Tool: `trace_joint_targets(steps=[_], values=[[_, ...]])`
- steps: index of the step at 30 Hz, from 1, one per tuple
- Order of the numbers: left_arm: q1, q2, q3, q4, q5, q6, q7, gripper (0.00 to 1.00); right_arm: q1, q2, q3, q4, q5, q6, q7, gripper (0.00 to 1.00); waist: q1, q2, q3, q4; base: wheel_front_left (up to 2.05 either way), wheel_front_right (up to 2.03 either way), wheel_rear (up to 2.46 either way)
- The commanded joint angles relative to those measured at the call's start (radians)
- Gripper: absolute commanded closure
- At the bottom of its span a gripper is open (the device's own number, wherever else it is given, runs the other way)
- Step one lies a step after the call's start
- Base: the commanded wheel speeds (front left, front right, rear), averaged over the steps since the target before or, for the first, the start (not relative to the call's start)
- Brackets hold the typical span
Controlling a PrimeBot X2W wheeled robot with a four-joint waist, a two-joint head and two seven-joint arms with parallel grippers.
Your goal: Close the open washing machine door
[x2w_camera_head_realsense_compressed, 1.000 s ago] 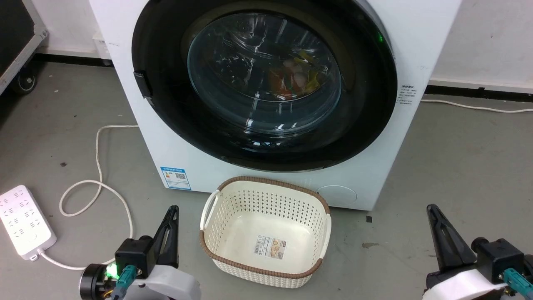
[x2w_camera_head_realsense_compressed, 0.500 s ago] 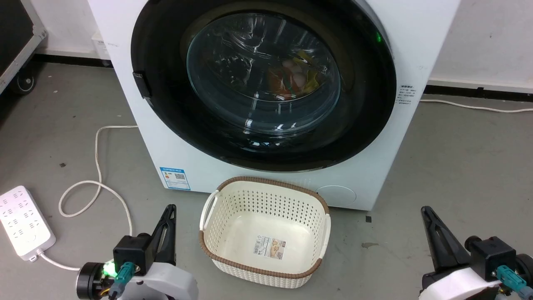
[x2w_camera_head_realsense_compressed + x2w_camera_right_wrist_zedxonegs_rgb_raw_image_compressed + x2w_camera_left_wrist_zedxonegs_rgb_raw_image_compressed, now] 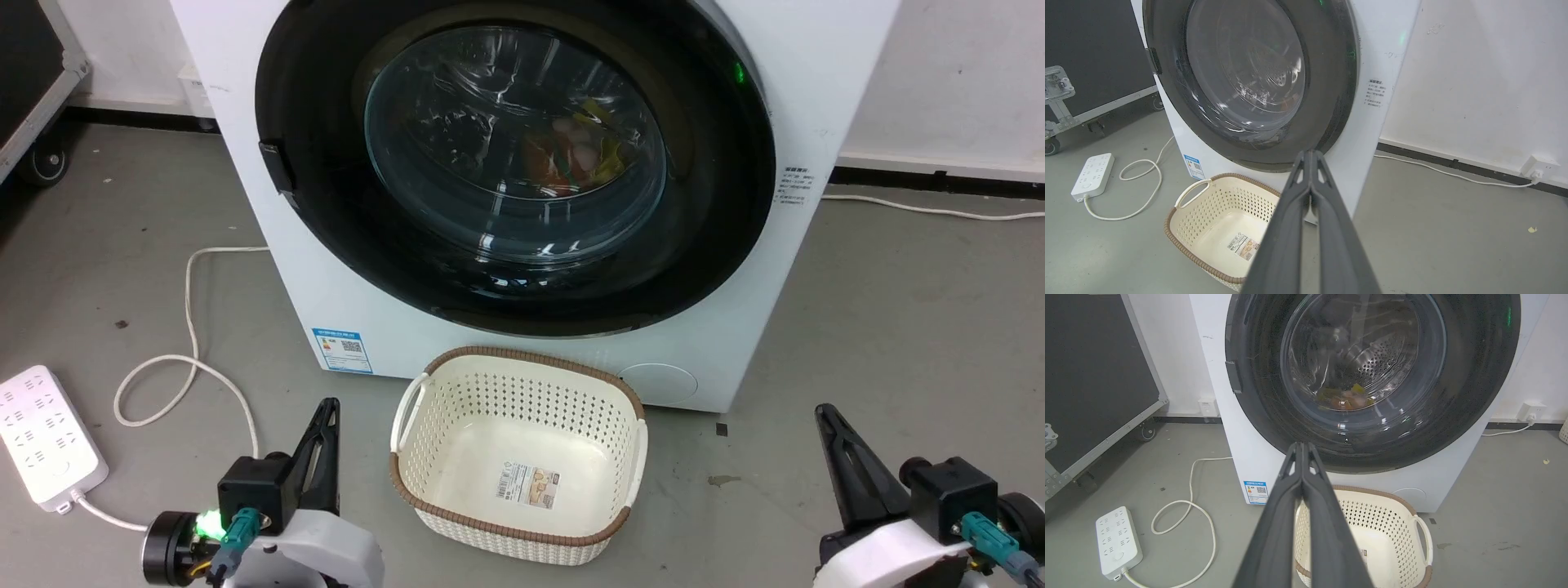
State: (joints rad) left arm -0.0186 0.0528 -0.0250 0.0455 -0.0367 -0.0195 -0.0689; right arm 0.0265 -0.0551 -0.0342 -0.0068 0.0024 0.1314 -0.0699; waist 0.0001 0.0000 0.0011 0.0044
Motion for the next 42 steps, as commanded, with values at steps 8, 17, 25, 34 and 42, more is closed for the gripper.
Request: trace_joint_targets(steps=[8,17,25,34,42], values=[[0.015,-0.001,0.008,-0.016,0.015,0.011,0.021,1.00,-0.017,0.004,0.011,0.004,-0.002,-0.001,0.021,1.00,-0.0001,0.0000,0.000,-0.001,0.00,0.00,0.00],[0.016,-0.002,0.015,-0.027,0.023,0.014,0.039,1.00,-0.020,0.004,0.020,0.005,-0.002,-0.001,0.040,1.00,-0.0001,0.0000,-0.001,-0.002,0.00,0.00,0.00],[0.018,-0.002,0.022,-0.041,0.033,0.018,0.061,1.00,-0.025,0.005,0.031,0.006,-0.002,-0.001,0.062,1.00,-0.0001,0.0000,-0.001,-0.004,0.00,0.00,0.00],[0.019,-0.003,0.025,-0.046,0.037,0.019,0.069,1.00,-0.027,0.005,0.034,0.007,-0.002,-0.001,0.070,1.00,-0.0001,0.0000,-0.001,-0.004,0.00,0.00,0.00],[0.019,-0.003,0.025,-0.046,0.037,0.019,0.069,1.00,-0.027,0.005,0.034,0.007,-0.002,-0.001,0.070,1.00,-0.0001,0.0000,-0.001,-0.004,0.00,0.00,0.00]])
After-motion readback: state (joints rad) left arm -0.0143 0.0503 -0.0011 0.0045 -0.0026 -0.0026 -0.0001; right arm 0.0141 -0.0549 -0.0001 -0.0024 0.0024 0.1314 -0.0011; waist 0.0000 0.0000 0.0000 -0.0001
